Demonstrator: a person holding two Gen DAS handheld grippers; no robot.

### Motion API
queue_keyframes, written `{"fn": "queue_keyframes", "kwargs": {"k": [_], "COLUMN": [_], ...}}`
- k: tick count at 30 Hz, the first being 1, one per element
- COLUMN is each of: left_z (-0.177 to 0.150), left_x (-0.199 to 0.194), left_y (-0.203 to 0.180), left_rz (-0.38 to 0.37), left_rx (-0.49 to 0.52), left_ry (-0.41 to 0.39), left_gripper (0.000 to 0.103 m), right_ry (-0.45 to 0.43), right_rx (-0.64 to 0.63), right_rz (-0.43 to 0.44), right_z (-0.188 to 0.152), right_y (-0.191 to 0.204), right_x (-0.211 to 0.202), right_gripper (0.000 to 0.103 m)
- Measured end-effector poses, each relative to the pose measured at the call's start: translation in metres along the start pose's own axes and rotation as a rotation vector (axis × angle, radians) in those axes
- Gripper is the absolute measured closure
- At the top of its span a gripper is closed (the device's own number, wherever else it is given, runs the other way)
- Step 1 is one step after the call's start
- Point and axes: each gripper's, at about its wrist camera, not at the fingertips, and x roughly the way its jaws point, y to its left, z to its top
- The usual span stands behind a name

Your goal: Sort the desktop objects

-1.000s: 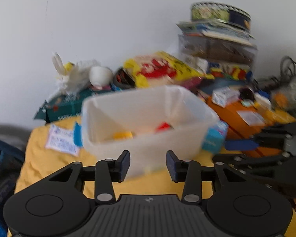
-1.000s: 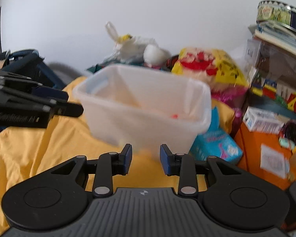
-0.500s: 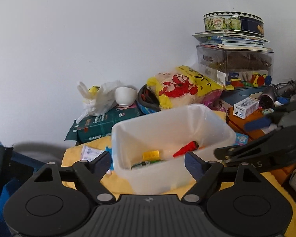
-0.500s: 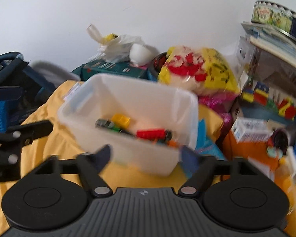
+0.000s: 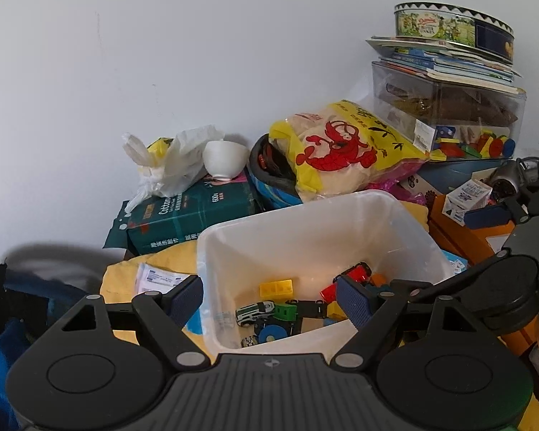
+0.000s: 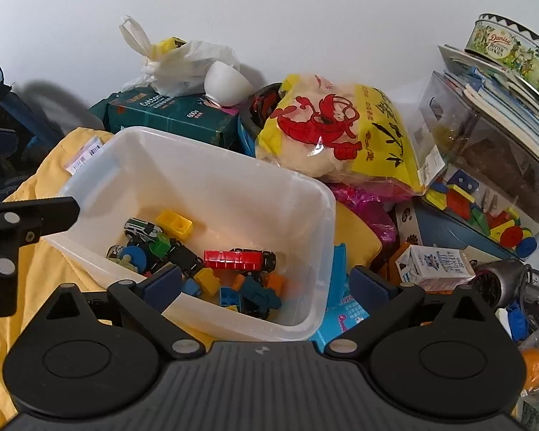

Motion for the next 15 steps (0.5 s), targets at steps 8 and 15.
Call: {"fn": "queue_keyframes", "kwargs": {"k": [8, 15], "left_z": [0.0068, 0.0062], "left_x": [0.0082, 0.0090], "left_y": [-0.0009, -0.0003], "left_rz": [0.009, 0.034], "left_rx": [0.012, 0.017], "left_ry": [-0.011, -0.046], "left_gripper": [0.019, 0.019], "right_ry": [-0.021, -0.028], "right_rx": [-0.018, -0.017], "right_rz": [0.009, 0.026], "right_z": [0.0029, 0.0045], "right_y": [0.0036, 0.0068], "right_x": [0.0021, 0.0042], "right_gripper": [0.001, 0.001]}}
